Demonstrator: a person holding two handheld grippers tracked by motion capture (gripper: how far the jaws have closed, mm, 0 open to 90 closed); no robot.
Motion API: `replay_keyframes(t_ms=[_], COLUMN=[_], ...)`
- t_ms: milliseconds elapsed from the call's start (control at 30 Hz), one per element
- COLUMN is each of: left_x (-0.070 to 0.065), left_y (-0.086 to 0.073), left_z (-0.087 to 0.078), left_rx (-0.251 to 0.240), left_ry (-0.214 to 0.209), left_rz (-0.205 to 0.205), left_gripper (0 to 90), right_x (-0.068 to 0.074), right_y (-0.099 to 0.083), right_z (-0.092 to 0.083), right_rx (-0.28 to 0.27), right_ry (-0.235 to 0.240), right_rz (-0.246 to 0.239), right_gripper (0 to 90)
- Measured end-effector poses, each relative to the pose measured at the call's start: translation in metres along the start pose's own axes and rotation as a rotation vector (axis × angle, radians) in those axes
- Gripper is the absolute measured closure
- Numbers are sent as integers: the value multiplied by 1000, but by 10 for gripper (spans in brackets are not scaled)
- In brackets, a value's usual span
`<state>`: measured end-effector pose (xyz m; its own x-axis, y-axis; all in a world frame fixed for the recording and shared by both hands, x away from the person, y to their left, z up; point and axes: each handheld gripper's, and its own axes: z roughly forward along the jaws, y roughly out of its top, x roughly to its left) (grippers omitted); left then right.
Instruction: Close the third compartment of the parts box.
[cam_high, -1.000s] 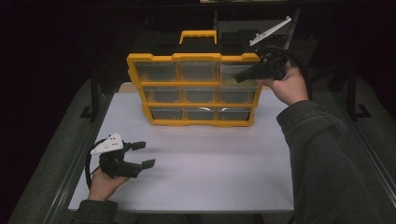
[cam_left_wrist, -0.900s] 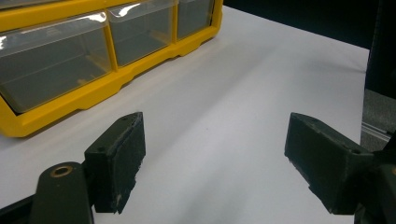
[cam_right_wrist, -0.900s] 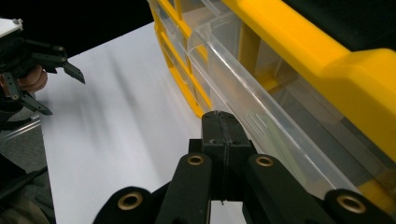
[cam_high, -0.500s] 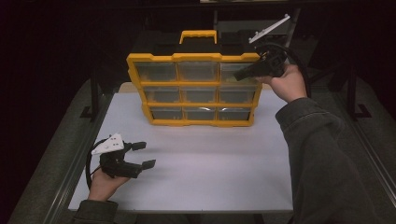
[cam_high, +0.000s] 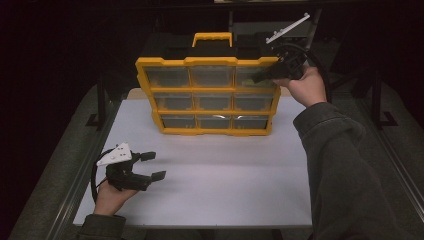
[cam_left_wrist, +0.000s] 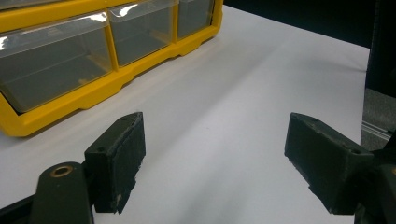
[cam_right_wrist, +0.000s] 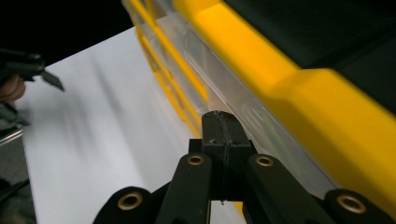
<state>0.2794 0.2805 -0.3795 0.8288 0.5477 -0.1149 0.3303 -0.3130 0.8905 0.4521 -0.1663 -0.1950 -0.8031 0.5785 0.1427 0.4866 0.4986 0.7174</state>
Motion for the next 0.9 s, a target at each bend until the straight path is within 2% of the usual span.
replay_keyframes(t_ms=[67,233,667,800,900], left_x=[0,1,0,0,0], left_y=[0,0,0,0,0], left_z=[0,0,-1,-1,-1], left_rx=[-2,-2,-7,-4,7], left_ry=[1,2,1,-1,0], left_rz=[1,2,-2,8,13], left_gripper=[206,206,207,207,207], right_x=[-3,-4,-4,-4,-4], right_y=[-1,-1,-3,-5,-8], right_z=[-1,-2,-2,-2,-2], right_rx=[-5,-2,-13,-28,-51], right_ry=[4,-12,-39,-34,-14], right_rz=[20,23,9,15,10], right_gripper=[890,890,890,883,835])
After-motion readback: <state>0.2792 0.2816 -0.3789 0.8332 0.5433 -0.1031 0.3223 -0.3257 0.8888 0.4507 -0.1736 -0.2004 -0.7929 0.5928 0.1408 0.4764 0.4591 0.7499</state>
